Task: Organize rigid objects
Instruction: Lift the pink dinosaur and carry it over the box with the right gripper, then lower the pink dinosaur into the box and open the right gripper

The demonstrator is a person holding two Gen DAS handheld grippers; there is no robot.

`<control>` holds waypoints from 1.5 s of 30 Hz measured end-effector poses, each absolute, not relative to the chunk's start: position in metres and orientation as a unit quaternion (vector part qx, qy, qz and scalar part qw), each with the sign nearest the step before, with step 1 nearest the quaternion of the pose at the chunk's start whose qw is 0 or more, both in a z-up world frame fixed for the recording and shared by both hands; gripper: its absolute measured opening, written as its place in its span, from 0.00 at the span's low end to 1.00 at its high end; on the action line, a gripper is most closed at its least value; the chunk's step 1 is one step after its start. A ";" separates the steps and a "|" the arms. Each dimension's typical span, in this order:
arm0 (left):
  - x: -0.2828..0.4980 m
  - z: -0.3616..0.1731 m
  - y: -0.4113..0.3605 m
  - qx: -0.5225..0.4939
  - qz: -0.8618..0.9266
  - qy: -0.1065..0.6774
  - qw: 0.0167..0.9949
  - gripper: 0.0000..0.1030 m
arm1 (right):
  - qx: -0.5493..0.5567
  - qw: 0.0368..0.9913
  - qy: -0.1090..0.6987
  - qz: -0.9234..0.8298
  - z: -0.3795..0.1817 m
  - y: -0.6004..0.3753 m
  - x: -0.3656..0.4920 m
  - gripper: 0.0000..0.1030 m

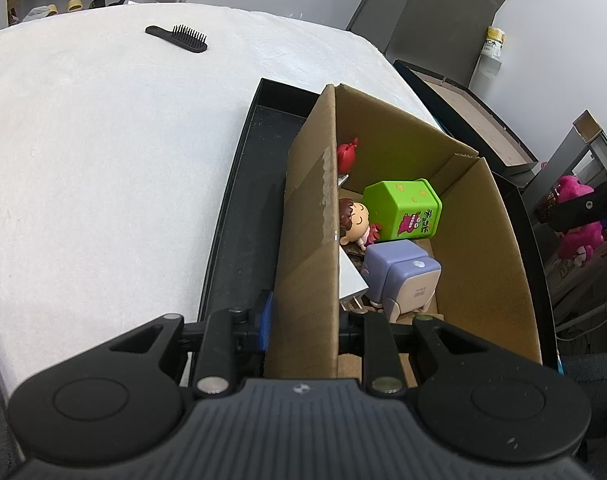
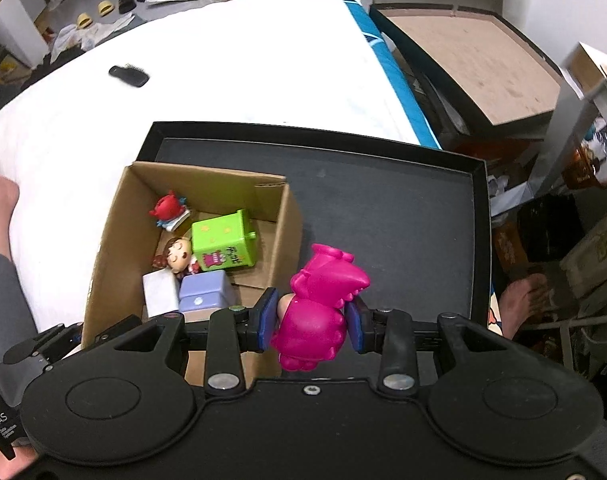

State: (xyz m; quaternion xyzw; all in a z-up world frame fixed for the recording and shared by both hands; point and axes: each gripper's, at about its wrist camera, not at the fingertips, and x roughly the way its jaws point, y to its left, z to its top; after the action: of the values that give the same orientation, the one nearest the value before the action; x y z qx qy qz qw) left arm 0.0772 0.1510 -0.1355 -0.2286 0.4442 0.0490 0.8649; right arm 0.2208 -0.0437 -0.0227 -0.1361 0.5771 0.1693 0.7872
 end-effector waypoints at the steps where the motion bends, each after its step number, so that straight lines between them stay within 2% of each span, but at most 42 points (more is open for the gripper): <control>1: 0.077 -0.136 0.151 -0.229 0.049 0.444 0.865 0.23 | -0.139 0.786 0.577 0.171 -0.023 -0.041 0.220 0.34; 26: 0.076 -0.136 0.153 -0.234 0.050 0.443 0.864 0.23 | -0.232 0.788 0.539 0.187 -0.058 0.035 0.197 0.35; 33: 0.076 -0.136 0.154 -0.236 0.054 0.442 0.864 0.23 | -0.245 0.789 0.530 0.190 -0.061 0.035 0.194 0.45; 45: 0.076 -0.135 0.152 -0.233 0.058 0.443 0.864 0.23 | -0.208 0.796 0.537 0.188 -0.045 0.008 0.203 0.47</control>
State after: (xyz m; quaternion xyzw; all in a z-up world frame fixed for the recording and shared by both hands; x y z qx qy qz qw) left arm 0.0757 0.1522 -0.1345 -0.2330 0.4427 0.0579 0.8639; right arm 0.2030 0.0080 -0.0447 -0.2081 0.5371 0.1879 0.7956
